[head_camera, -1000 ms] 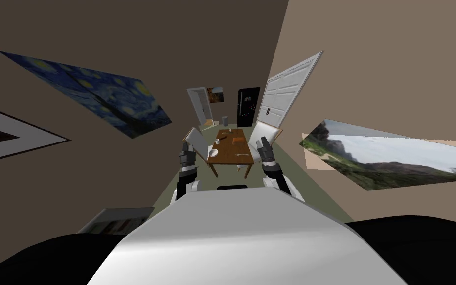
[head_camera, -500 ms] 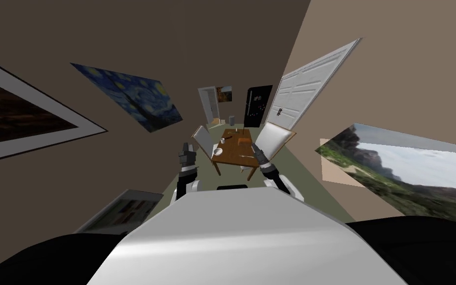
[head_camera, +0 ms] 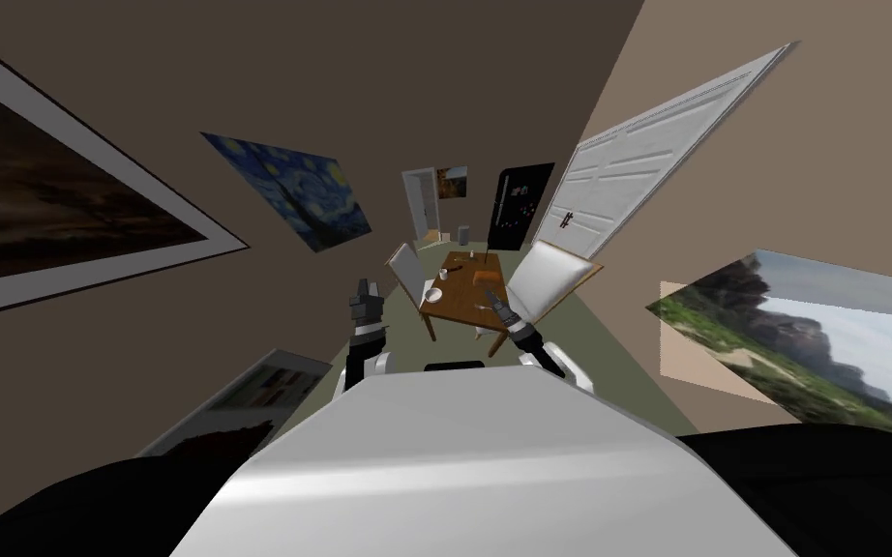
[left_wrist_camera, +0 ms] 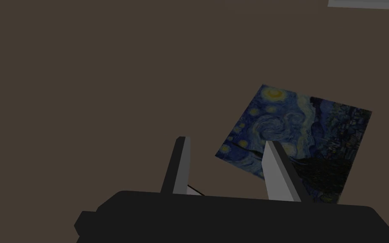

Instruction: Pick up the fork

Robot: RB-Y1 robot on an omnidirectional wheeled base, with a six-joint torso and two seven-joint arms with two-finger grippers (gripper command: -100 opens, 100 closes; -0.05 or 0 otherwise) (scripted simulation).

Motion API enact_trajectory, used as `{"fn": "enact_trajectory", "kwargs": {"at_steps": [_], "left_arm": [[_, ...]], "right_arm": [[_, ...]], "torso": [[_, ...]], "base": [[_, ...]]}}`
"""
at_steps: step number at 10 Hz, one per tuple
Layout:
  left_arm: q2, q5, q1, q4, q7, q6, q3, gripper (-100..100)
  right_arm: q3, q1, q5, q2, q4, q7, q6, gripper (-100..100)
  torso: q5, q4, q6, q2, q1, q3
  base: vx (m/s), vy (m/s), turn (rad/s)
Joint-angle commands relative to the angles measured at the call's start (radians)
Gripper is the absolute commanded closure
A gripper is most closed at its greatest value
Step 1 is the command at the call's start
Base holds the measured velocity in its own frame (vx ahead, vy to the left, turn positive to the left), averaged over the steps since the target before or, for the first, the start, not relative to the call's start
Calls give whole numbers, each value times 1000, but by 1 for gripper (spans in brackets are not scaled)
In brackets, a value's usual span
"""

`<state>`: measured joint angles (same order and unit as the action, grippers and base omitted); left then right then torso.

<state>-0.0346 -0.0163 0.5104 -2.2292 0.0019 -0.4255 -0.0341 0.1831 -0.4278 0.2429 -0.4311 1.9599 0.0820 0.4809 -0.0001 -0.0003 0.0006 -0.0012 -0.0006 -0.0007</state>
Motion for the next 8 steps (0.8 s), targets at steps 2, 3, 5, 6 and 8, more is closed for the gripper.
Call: {"fn": "enact_trajectory", "kwargs": {"at_steps": [2,3,5,6,8], "left_arm": [[0,0,0,0,0,0,0,0],[0,0,0,0,0,0,0,0],[0,0,0,0,0,0,0,0],[0,0,0,0,0,0,0,0],[0,0,0,0,0,0,0,0]], "right_arm": [[27,23,70,-76,-85,20,-11,-100],[27,23,74,-79,-104,20,-11,-100],[39,32,112,-114,-152,29,-16,-100],[50,40,150,-147,-193,38,-19,-100],[60,49,190,-178,-243,47,-21,-100]], "torso": [[0,0,-1,0,0,0],[0,0,-1,-1,0,0],[0,0,-1,-1,0,0],[0,0,0,0,0,0],[0,0,0,-1,0,0]], "base": [[16,-11,340],[16,-17,159],[14,-10,196],[15,-5,343],[17,-10,170]]}}
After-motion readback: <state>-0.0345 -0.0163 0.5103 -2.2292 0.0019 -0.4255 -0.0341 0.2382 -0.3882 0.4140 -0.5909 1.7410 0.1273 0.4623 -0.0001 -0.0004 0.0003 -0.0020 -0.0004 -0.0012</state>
